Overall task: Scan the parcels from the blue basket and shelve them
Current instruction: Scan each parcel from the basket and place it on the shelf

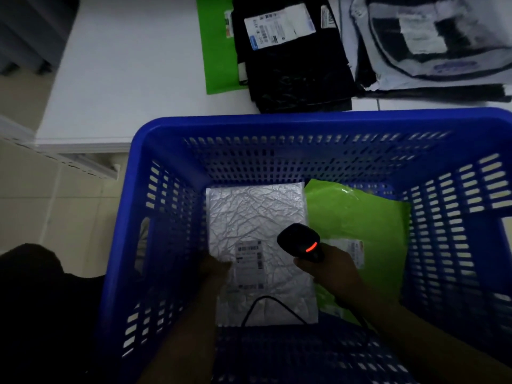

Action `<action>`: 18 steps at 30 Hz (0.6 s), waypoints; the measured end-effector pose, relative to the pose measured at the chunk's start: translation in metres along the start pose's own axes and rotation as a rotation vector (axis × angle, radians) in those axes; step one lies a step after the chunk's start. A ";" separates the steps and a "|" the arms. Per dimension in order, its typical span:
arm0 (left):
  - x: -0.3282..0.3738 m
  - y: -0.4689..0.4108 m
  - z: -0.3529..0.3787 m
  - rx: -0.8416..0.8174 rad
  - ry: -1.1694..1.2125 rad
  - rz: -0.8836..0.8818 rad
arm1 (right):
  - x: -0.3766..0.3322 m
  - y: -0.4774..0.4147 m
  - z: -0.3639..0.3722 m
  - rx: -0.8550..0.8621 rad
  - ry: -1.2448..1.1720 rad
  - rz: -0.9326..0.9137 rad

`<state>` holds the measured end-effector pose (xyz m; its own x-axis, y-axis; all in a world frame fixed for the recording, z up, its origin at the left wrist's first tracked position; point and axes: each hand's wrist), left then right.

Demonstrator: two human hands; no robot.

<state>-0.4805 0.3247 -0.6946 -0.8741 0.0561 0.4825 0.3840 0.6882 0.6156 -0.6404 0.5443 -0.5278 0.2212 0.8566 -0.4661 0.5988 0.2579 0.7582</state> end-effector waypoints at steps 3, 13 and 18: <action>0.006 0.012 -0.008 0.017 -0.007 -0.017 | 0.005 0.001 -0.004 0.014 -0.018 0.005; 0.098 0.072 -0.037 -0.145 0.350 0.181 | -0.004 0.040 -0.037 0.113 -0.066 -0.063; 0.139 0.117 -0.066 -0.186 0.392 0.444 | -0.015 0.074 -0.067 0.135 -0.207 -0.110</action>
<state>-0.5369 0.3651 -0.5143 -0.4580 0.0140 0.8888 0.7624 0.5203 0.3847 -0.6512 0.5810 -0.4339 0.2938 0.7135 -0.6361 0.7223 0.2701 0.6366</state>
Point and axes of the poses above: each hand's wrist, its own y-axis away from the middle knuckle, its own z-axis out of the palm, x = y × z, and after that the axes turned 10 degrees about z, right-handed
